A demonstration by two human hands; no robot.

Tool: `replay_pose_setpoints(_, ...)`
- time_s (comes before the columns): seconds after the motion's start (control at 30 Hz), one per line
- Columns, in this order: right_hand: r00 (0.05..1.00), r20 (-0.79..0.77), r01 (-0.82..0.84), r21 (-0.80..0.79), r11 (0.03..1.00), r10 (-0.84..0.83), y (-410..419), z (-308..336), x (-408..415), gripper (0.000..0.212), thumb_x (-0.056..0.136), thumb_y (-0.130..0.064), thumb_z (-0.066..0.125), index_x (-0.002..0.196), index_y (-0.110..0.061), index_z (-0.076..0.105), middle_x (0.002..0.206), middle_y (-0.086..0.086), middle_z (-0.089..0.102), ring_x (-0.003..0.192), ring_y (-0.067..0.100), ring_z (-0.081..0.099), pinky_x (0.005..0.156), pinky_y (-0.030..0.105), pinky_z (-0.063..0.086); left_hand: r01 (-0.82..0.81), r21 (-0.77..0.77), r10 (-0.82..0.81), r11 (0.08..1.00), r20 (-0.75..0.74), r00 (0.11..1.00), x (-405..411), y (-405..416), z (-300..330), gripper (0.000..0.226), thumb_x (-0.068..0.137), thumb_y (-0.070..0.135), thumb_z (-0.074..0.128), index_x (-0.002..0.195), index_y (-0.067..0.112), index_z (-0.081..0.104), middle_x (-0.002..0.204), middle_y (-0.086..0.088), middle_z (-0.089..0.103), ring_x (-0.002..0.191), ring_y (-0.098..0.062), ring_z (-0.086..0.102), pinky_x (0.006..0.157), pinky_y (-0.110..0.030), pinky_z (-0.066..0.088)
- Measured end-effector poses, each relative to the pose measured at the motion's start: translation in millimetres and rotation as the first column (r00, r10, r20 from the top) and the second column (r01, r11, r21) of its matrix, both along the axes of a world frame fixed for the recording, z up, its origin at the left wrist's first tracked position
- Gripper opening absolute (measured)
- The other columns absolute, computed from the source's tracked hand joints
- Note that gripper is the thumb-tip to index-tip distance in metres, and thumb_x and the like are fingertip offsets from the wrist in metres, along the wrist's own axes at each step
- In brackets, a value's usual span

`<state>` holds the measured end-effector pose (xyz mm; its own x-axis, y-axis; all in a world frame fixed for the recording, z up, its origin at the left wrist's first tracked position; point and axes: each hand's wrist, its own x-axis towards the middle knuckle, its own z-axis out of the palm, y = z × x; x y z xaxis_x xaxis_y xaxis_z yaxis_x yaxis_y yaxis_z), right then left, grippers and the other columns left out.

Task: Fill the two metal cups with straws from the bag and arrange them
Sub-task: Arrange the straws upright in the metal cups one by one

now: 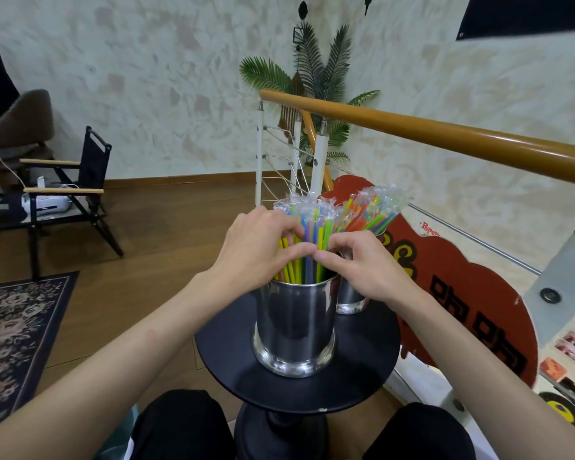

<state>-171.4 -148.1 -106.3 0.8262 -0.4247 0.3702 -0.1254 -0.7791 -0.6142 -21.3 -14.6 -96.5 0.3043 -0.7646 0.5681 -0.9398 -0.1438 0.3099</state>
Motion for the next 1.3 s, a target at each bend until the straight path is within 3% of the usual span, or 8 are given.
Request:
replay_pose_setpoints(0.13, 1.0, 0.008, -0.028, 0.028, 0.999, 0.028, -1, -1, 0, 0.028, 0.095, -0.022, 0.071, 0.077, -0.001, 0.069, 0.05, -0.022, 0.047, 0.053, -0.001, 0.045, 0.056, 0.013, 0.034, 0.025, -0.014, -0.025, 1.0, -0.065, 0.998, 0, 1, 0, 0.019, 0.086, 0.055, 0.068, 0.085, 0.036, 0.069, 0.077, 0.016, 0.061, 0.082, -0.009, 0.048, 0.077, -0.038, 0.045)
replay_pose_setpoints(0.3, 0.992, 0.111, 0.056, 0.092, 0.994, -0.066, 1, -5, 3, 0.013, 0.083, -0.027, 0.083, 0.084, -0.029, 0.07, 0.078, -0.009, 0.073, 0.071, -0.001, 0.065, 0.063, 0.016, 0.042, 0.034, -0.001, -0.034, 0.999, -0.146, 0.989, 0, 2, 2, 0.016, 0.087, 0.05, 0.069, 0.078, 0.039, 0.063, 0.076, 0.016, 0.063, 0.088, -0.011, 0.054, 0.08, -0.038, 0.046)
replay_pose_setpoints(0.47, 0.973, 0.169, 0.154, 0.039, 0.987, -0.158, 8, -6, 1, 0.018, 0.081, -0.031, 0.085, 0.084, -0.021, 0.07, 0.079, -0.009, 0.071, 0.076, 0.005, 0.066, 0.069, 0.023, 0.051, 0.038, -0.004, -0.038, 0.999, -0.14, 0.989, 1, 4, 1, 0.018, 0.089, 0.048, 0.068, 0.083, 0.031, 0.068, 0.079, 0.017, 0.063, 0.09, -0.009, 0.05, 0.076, -0.033, 0.035)
replay_pose_setpoints(0.67, 0.976, 0.14, 0.162, 0.029, 0.986, -0.164, 12, -6, 1, 0.01, 0.087, -0.026, 0.08, 0.088, -0.024, 0.07, 0.082, -0.011, 0.071, 0.079, 0.001, 0.066, 0.07, 0.016, 0.051, 0.043, -0.004, -0.043, 0.999, -0.147, 0.988, 0, 5, 2, 0.02, 0.089, 0.043, 0.068, 0.074, 0.034, 0.06, 0.077, 0.018, 0.062, 0.084, 0.001, 0.049, 0.075, -0.032, 0.033)
replay_pose_setpoints(0.87, 0.952, 0.274, 0.15, -0.022, 0.988, -0.139, 23, 6, -7, 0.008, 0.09, -0.023, 0.077, 0.092, -0.021, 0.069, 0.082, -0.013, 0.068, 0.08, 0.001, 0.063, 0.069, 0.014, 0.049, 0.07, -0.037, -0.075, 0.997, -0.18, 0.981, 1, 7, 4, 0.015, 0.092, 0.041, 0.067, 0.086, 0.028, 0.067, 0.083, 0.015, 0.069, 0.086, -0.007, 0.063, 0.083, -0.039, 0.05)
replay_pose_setpoints(1.07, 0.975, 0.192, 0.114, -0.022, 0.993, -0.108, 27, 5, 5, 0.013, 0.085, -0.025, 0.082, 0.089, -0.023, 0.07, 0.079, -0.012, 0.069, 0.077, -0.002, 0.064, 0.067, 0.012, 0.048, 0.097, -0.073, -0.114, 0.993, -0.278, 0.954, 5, 1, 5, 0.021, 0.087, 0.05, 0.058, 0.084, 0.03, 0.063, 0.084, 0.014, 0.069, 0.085, -0.01, 0.064, 0.081, -0.041, 0.051)
replay_pose_setpoints(1.23, 0.982, 0.16, 0.098, 0.017, 0.995, -0.099, 23, 4, 8, 0.018, 0.084, -0.033, 0.082, 0.096, -0.02, 0.077, 0.081, -0.015, 0.071, 0.079, -0.006, 0.065, 0.071, 0.011, 0.049, 0.183, -0.116, -0.209, 0.976, -0.28, 0.937, 6, 6, 8, 0.012, 0.096, 0.034, 0.066, 0.084, 0.032, 0.063, 0.081, 0.013, 0.07, 0.076, -0.002, 0.063, 0.072, -0.027, 0.047)
replay_pose_setpoints(1.3, 0.99, 0.12, 0.064, 0.038, 0.997, -0.069, 21, 4, 8, 0.022, 0.084, -0.034, 0.082, 0.097, -0.017, 0.078, 0.08, -0.014, 0.07, 0.075, -0.005, 0.065, 0.07, 0.013, 0.048, 0.191, -0.137, -0.224, 0.972, -0.296, 0.928, 5, 8, 10, 0.012, 0.094, 0.032, 0.07, 0.085, 0.035, 0.062, 0.08, 0.009, 0.072, 0.071, -0.012, 0.065, 0.069, -0.03, 0.049)
